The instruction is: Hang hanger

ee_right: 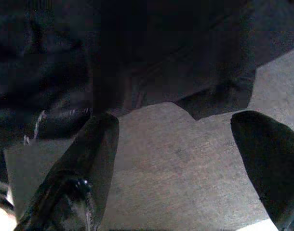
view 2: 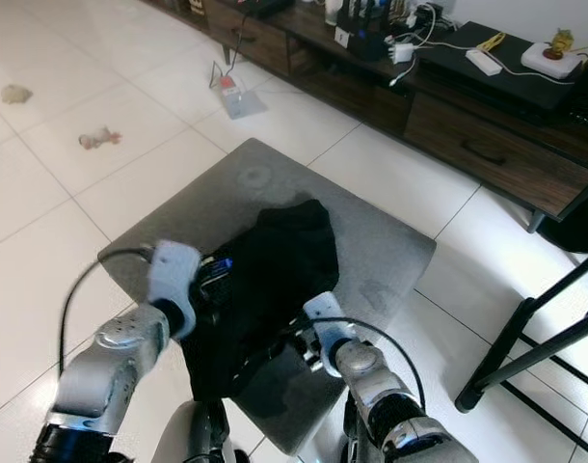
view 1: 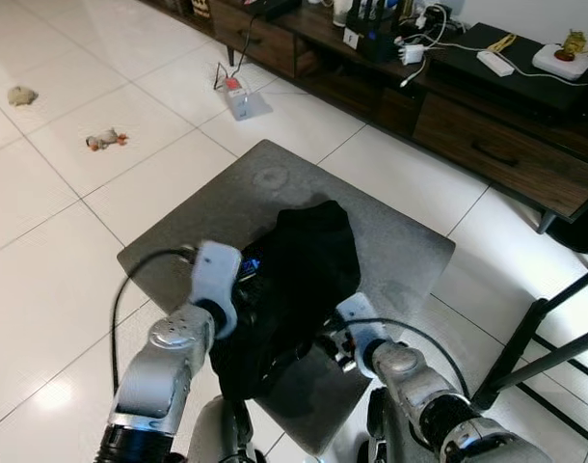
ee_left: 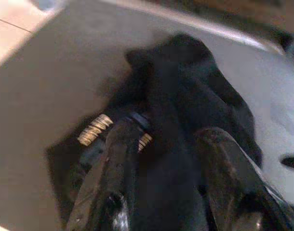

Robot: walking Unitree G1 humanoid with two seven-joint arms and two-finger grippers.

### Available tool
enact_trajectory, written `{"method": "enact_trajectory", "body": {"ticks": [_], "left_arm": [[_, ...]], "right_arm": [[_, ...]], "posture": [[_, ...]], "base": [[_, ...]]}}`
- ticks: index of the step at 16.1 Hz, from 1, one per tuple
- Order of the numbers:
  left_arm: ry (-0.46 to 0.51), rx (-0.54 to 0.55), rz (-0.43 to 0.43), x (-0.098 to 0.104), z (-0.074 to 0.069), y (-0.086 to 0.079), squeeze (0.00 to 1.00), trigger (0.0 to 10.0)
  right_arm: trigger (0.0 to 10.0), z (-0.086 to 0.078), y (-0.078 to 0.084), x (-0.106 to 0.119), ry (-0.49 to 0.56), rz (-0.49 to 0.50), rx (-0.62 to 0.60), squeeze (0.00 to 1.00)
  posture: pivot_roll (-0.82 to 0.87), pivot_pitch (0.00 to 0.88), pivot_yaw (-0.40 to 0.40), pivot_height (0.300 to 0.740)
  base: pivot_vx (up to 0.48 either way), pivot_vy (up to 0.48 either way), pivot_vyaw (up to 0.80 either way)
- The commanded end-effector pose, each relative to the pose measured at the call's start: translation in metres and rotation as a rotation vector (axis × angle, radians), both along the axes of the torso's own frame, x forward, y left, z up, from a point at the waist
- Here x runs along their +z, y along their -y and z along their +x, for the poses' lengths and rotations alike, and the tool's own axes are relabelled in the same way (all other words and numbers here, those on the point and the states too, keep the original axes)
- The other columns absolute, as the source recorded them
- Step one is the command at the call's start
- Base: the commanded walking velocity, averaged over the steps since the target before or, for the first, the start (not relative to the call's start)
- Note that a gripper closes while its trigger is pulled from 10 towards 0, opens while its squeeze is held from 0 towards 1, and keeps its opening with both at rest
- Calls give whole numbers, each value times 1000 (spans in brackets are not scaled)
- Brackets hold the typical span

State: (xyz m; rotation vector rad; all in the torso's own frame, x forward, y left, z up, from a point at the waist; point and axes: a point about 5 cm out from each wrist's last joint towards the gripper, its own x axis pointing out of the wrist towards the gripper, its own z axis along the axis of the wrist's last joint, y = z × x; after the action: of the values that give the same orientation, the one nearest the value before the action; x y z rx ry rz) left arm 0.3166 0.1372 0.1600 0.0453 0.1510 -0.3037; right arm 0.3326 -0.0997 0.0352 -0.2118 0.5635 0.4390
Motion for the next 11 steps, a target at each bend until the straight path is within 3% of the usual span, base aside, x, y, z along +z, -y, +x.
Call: {"method": "enact_trajectory", "body": {"ticks": [1,4,6,7,10,11], "left_arm": [[54,60,-33,-1,-5,-6,0,10000],[114,180,-3,-9,-19,-22,0,10000],[137,241,66,-15,-35,-30,0,10000],[119,283,5,-23,-43,-31,0,10000],[107,284,8,-26,-45,-28,0,10000],[118,279,13,-24,-44,-26,0,10000]], "right_arm": [[10000,1,-7,3,31,56,20,0],[10000,1,-7,6,62,105,31,0],[10000,-1,-3,5,73,124,36,0],[10000,-1,0,4,80,129,11,0],[10000,-2,2,3,83,122,18,0],[10000,-2,3,2,77,100,5,0]], "posture": [[74,260,8,597],[85,248,-2,597],[95,248,-17,597],[95,247,-21,597],[92,247,-19,597],[89,247,-18,597]], "base": [[0,0,0],[0,0,0],[0,0,0],[0,247,0],[0,480,0],[0,0,0]]}}
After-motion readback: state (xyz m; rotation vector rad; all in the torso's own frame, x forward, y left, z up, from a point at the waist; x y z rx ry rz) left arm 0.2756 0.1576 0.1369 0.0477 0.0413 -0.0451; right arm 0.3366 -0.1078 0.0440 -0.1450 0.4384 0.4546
